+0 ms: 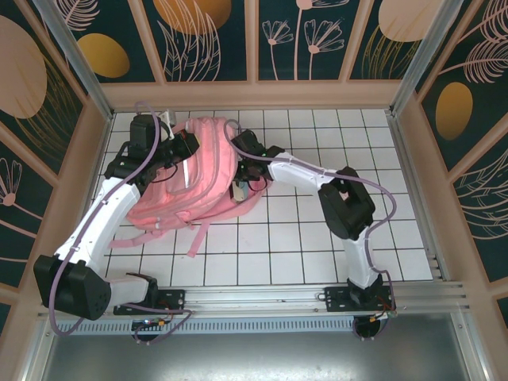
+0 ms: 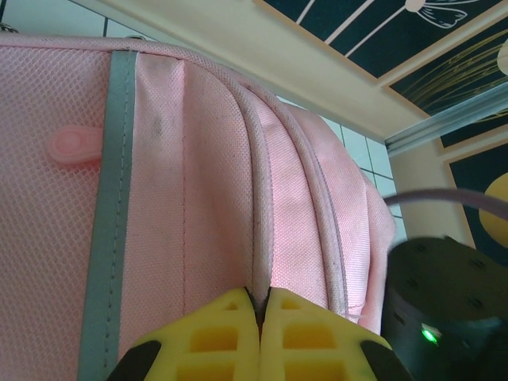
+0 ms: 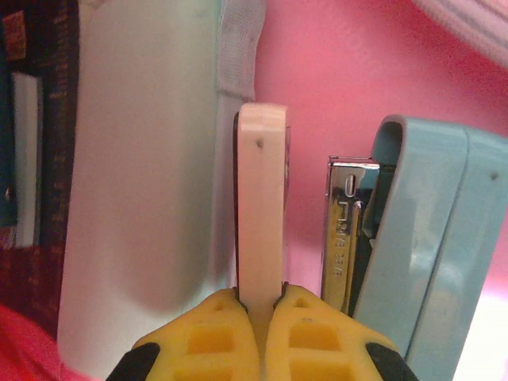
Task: Pack the student bag
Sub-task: Place the loose stationery in the student bag.
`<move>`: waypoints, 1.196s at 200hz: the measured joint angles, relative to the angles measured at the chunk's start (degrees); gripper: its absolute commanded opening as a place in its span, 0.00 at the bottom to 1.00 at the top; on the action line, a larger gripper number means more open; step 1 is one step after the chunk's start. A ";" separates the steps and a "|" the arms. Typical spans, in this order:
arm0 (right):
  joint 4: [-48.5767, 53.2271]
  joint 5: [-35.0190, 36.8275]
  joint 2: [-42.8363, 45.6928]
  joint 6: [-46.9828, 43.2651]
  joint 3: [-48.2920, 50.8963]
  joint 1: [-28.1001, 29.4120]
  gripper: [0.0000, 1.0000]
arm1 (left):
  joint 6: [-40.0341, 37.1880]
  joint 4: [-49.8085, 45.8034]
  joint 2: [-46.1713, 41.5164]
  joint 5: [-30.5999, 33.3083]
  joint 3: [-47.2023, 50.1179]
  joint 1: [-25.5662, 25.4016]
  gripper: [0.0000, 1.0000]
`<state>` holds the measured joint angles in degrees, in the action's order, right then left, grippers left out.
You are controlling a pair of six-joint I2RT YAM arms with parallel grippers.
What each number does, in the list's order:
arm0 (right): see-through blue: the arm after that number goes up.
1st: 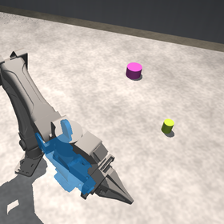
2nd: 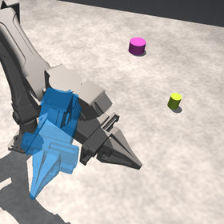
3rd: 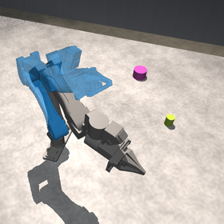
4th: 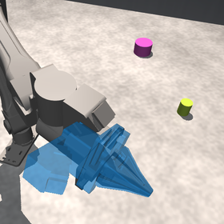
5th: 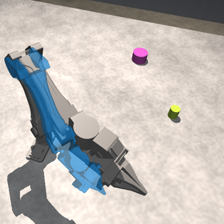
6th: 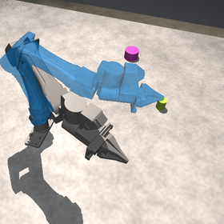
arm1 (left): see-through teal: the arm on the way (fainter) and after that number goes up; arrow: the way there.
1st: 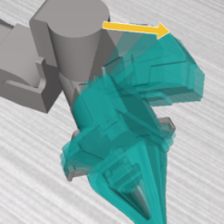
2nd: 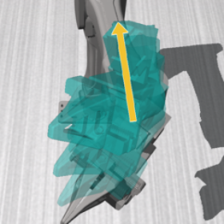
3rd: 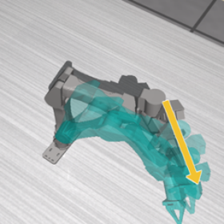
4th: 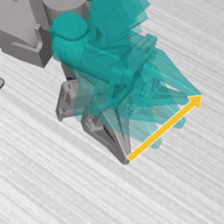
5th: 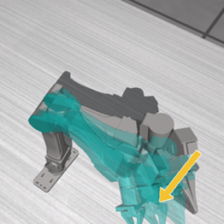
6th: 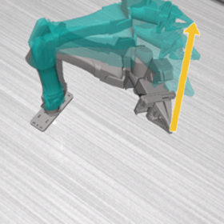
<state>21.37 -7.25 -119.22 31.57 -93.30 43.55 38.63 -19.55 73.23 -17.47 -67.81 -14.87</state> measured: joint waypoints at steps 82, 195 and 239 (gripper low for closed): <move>3.32 0.28 -11.50 -0.39 -16.76 -2.64 0.29 | -0.02 0.07 0.00 -3.17 0.00 0.44 0.00; 2.69 3.34 6.91 2.32 -0.04 -3.08 0.57 | -2.62 0.24 1.40 -3.78 -0.02 0.28 0.00; 2.54 8.68 20.59 4.87 15.47 -5.20 0.61 | -3.06 0.94 3.08 -4.48 -0.44 0.24 0.00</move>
<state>23.90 1.43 -98.63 36.45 -77.82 38.35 35.57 -18.61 76.31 -21.96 -68.25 -14.63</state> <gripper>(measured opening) 0.606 0.048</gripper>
